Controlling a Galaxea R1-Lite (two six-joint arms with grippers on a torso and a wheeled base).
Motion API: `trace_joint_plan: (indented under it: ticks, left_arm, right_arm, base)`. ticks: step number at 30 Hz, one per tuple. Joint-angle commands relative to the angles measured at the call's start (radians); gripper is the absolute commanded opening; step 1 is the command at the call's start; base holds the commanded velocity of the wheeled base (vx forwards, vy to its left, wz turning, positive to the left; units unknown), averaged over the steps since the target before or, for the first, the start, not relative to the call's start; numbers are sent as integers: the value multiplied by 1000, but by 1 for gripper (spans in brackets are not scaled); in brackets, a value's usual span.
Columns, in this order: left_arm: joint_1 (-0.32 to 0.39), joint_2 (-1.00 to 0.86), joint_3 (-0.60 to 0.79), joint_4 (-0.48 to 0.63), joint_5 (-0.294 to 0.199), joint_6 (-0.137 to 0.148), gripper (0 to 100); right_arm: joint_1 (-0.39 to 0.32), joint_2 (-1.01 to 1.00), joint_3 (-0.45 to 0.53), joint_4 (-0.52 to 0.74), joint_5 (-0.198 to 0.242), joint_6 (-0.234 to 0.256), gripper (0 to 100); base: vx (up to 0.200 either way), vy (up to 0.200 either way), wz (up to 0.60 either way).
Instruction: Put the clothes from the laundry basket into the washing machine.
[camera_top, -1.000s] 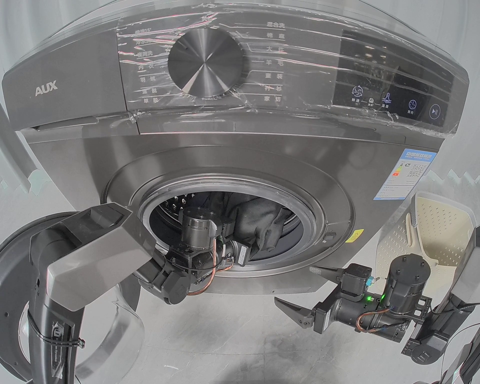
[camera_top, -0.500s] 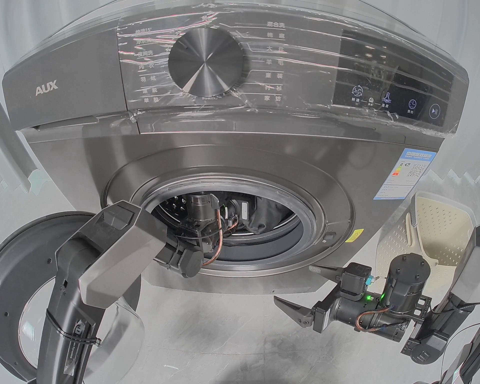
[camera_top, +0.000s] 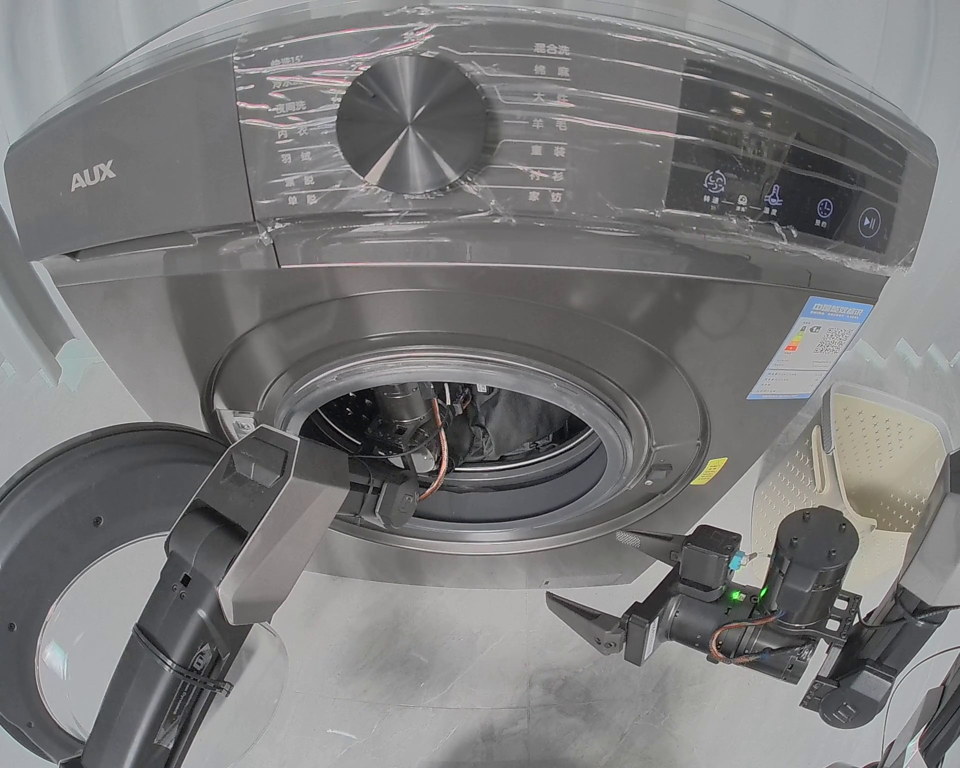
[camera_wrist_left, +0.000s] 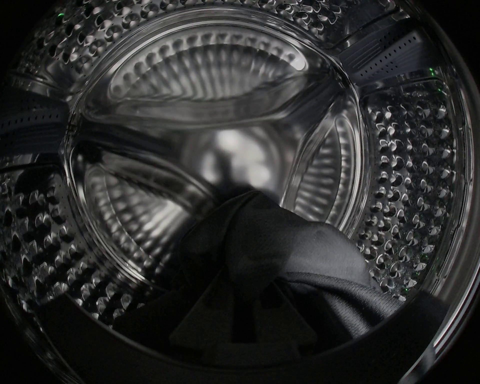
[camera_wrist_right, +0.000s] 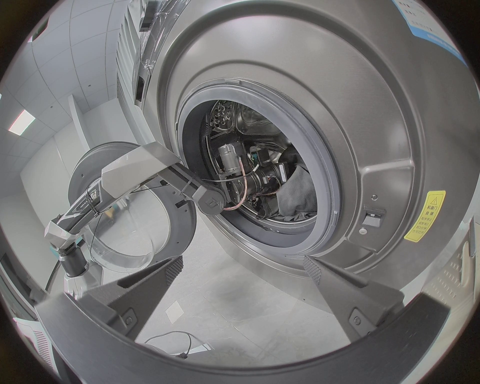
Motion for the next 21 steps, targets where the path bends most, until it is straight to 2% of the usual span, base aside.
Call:
trace_joint_plan:
  ticks: [1,3,6,17,21]
  left_arm:
    - [-17,-40,104,3,6,-26,100]
    - [-37,-116,230,34,4,-47,100]
    - [-48,-202,351,83,-14,-52,100]
    - [-57,-297,576,137,-82,-50,100]
    - [-58,-279,589,152,-96,-47,100]
  right_arm:
    - [-1,7,-2,-1,0,0,100]
    - [-1,7,-2,-1,0,0,100]
    - [1,7,-2,-1,0,0,100]
    - [1,7,-2,-1,0,0,100]
    - [1,7,-2,1,0,0,100]
  base:
    - [0,0,0]
    - [0,0,0]
    - [0,0,0]
    - [0,0,0]
    - [0,0,0]
